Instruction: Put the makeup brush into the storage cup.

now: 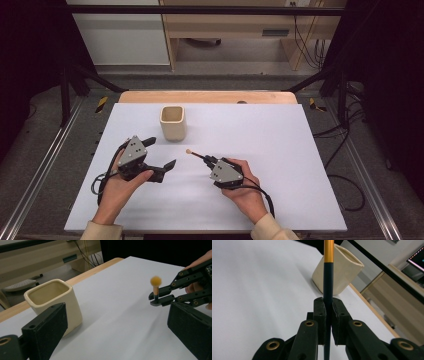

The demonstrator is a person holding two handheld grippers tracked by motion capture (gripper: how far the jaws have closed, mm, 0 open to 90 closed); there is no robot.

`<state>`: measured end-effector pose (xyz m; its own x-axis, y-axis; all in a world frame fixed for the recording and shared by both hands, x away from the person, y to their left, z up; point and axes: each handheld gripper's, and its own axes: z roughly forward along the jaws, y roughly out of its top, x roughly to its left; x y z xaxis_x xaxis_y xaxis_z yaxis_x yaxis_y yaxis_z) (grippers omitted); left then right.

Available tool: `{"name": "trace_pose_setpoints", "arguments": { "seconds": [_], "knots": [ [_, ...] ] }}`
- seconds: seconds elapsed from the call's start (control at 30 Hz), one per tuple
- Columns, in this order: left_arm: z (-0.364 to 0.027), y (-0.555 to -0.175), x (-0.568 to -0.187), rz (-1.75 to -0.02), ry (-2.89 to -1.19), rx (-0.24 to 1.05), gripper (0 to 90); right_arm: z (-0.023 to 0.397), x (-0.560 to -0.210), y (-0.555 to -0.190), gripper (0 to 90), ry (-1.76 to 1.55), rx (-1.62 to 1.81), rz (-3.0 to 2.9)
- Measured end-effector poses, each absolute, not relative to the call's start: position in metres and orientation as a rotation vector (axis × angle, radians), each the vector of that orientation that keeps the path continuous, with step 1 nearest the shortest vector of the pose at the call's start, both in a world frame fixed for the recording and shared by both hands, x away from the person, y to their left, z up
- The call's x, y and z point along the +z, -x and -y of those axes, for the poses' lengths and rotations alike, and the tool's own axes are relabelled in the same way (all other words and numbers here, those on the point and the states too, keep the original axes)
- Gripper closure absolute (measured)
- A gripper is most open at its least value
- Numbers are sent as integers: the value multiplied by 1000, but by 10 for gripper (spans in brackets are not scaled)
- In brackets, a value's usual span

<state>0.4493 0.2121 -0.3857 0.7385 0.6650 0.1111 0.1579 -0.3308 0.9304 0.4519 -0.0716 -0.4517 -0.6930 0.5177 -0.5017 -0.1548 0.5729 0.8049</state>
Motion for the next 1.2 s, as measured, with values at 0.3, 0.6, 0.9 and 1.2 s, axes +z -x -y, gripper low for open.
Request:
{"name": "trace_pose_setpoints", "arguments": {
  "seconds": [0.3,0.6,0.9,1.2],
  "knots": [
    [-196,-446,-390,-622,-1862,580,41,75,-449,-454,834,-442,1394,-2053],
    [-189,-443,-389,-617,-1855,551,111,72,-448,-450,834,-495,1594,-2050],
    [-186,-438,-380,-616,-1792,496,194,69,-449,-450,834,-532,1683,-2038],
    [-177,-434,-375,-620,-1787,471,324,62,-450,-449,834,-557,1748,-2032]
  ]
}}
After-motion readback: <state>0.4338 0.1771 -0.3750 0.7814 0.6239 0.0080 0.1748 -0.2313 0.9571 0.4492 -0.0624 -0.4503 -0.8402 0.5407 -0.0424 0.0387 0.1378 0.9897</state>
